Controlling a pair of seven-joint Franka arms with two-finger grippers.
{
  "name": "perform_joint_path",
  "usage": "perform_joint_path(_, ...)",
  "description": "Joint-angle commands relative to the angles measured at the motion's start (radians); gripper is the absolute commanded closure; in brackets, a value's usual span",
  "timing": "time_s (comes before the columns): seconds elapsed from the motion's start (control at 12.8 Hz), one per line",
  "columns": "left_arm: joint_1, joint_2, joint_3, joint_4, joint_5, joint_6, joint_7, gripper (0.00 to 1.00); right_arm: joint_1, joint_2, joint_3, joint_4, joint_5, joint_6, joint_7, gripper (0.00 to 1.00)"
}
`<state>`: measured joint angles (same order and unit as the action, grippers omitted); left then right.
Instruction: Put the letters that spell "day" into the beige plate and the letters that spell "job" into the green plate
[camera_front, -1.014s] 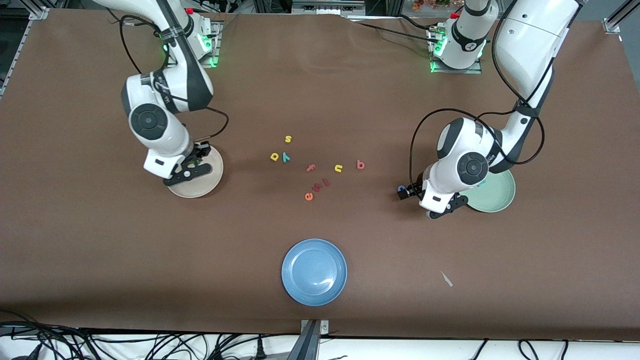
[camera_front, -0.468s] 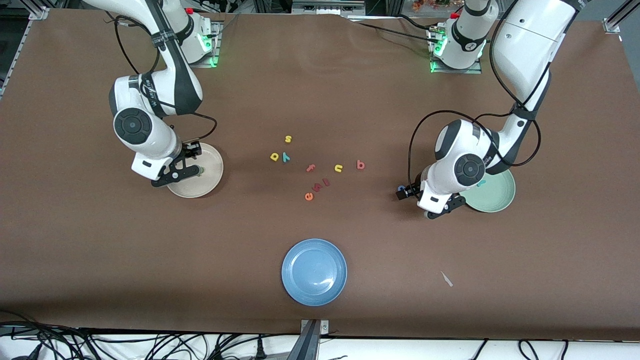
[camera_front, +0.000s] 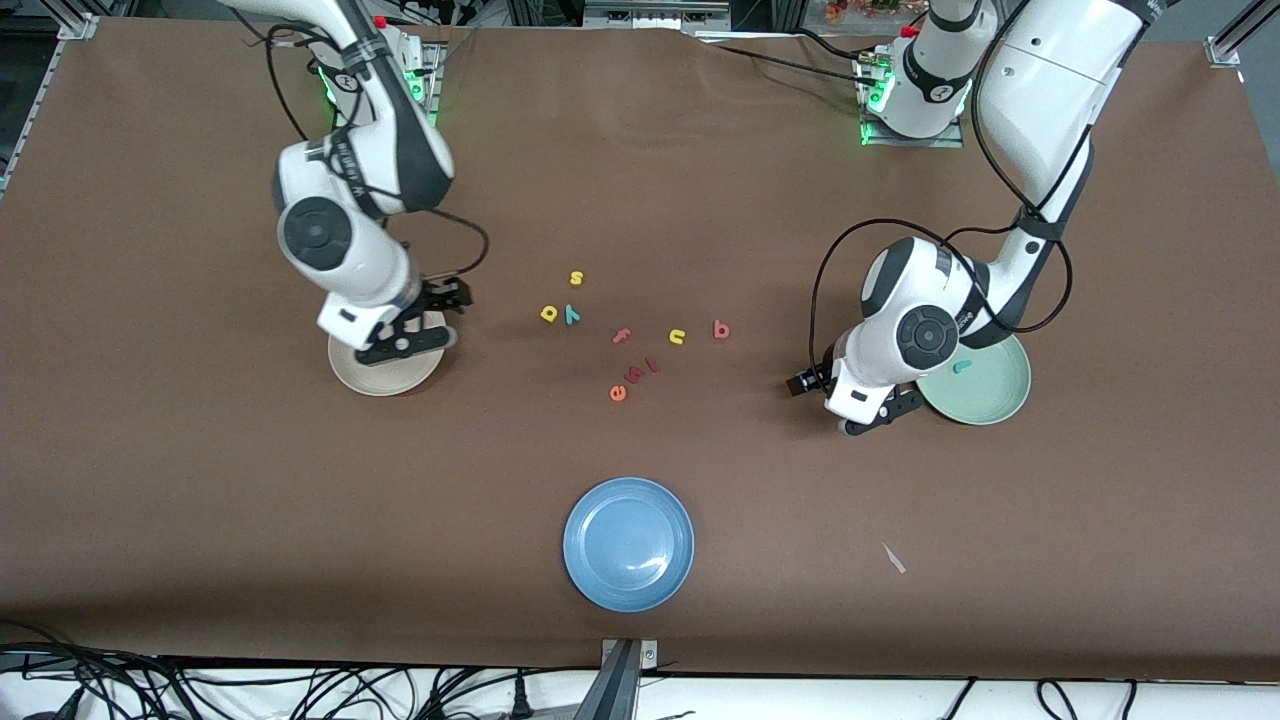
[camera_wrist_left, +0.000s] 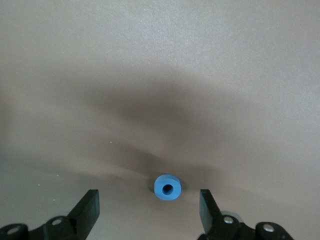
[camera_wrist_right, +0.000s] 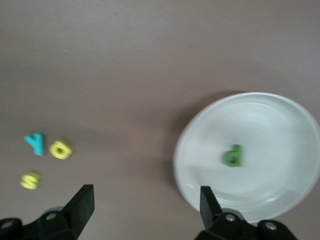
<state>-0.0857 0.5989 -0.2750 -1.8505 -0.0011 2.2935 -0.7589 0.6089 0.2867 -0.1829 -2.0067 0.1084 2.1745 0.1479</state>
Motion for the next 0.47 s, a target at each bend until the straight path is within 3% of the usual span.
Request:
perform_joint_path(0.0,-0.003,0.009,0.002,0.013,0.026,0.001,-0.011,0.11,0.011,0.06,0.063,0.017,0.017,0.085,0.14,0.06)
perform_joint_path(0.39,-0.003,0.009,0.002,0.013,0.024,0.001,-0.011,0.13,0.066,0.117,0.106,-0.076,0.017,0.299,0.349,0.05)
